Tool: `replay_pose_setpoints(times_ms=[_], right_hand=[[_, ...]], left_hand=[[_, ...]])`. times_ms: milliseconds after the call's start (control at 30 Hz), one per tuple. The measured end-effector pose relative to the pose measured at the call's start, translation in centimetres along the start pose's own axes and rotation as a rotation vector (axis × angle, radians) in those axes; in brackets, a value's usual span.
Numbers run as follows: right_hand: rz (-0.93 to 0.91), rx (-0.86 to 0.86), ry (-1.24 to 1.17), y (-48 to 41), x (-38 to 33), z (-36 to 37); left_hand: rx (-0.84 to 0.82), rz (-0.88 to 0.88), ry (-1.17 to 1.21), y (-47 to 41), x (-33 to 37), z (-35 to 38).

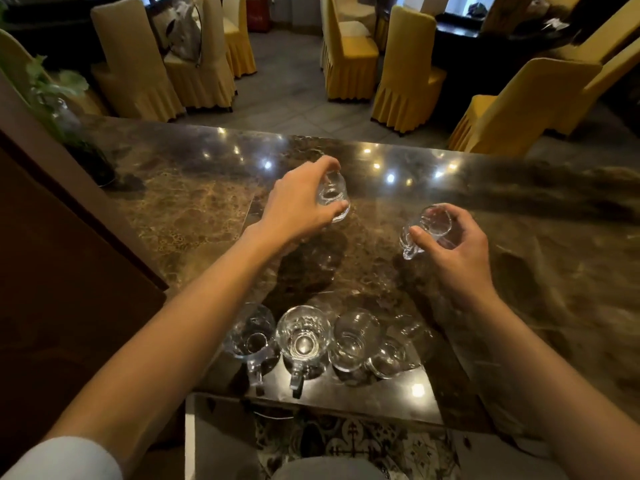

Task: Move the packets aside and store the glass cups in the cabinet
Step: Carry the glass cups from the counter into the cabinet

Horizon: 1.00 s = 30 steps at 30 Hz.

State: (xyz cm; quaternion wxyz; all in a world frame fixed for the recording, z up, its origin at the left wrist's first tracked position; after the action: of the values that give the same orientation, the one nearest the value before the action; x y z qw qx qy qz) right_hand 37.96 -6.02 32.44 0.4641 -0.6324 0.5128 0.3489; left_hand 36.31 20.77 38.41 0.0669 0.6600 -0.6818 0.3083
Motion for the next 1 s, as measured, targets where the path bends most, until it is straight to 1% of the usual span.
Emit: replay_pose_setpoints(times_ms=[133,233,367,467,567,667,867,1000], right_hand=[[-0.012,0.027,-0.022,1.0,0.3,-4.1],[-0.01,0.037,-0.066,2.0,0.6,-6.7],[-0.01,0.036,-0.106,3.3,1.1,-9.6],[-0.03,0.002,-0.092,4.4,1.5,-11.2],[-0.072,-0.07,-0.038,5.8,1.8,-11.9],[-0.101,-0.159,0.034,7.3,1.9,-12.0],[-0.077,-0.323,0.072,9.8,3.1,-11.0],[-0.067,-0.374,0.085,10.7,4.1,-10.6]], left_hand=[[0.006,0.102,0.024,0.5,6.3,-0.2],[-0.017,0.156,-0.014,1.3,10.3,0.4],[-0.083,0.227,-0.093,2.6,14.7,2.0],[-0.145,0.25,-0.135,3.7,17.0,3.3],[-0.205,0.261,-0.171,4.8,18.5,4.2],[-0.284,0.275,-0.261,5.9,19.5,5.4],[-0.458,0.285,-0.426,8.1,20.0,8.9],[-0.591,0.279,-0.49,9.5,19.8,11.1]])
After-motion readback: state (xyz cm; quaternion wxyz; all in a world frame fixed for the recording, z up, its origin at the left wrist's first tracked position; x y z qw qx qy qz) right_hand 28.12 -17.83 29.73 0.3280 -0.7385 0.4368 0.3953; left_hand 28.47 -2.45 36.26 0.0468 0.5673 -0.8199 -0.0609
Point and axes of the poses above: each hand's wrist, its own y-axis away from the middle knuckle, its own z-axis out of the palm, x = y × z, the point moved 8 cm from there along -y, towards the middle knuckle, and after that the axes turned 3 degrees about x, right-handed, at the moved point
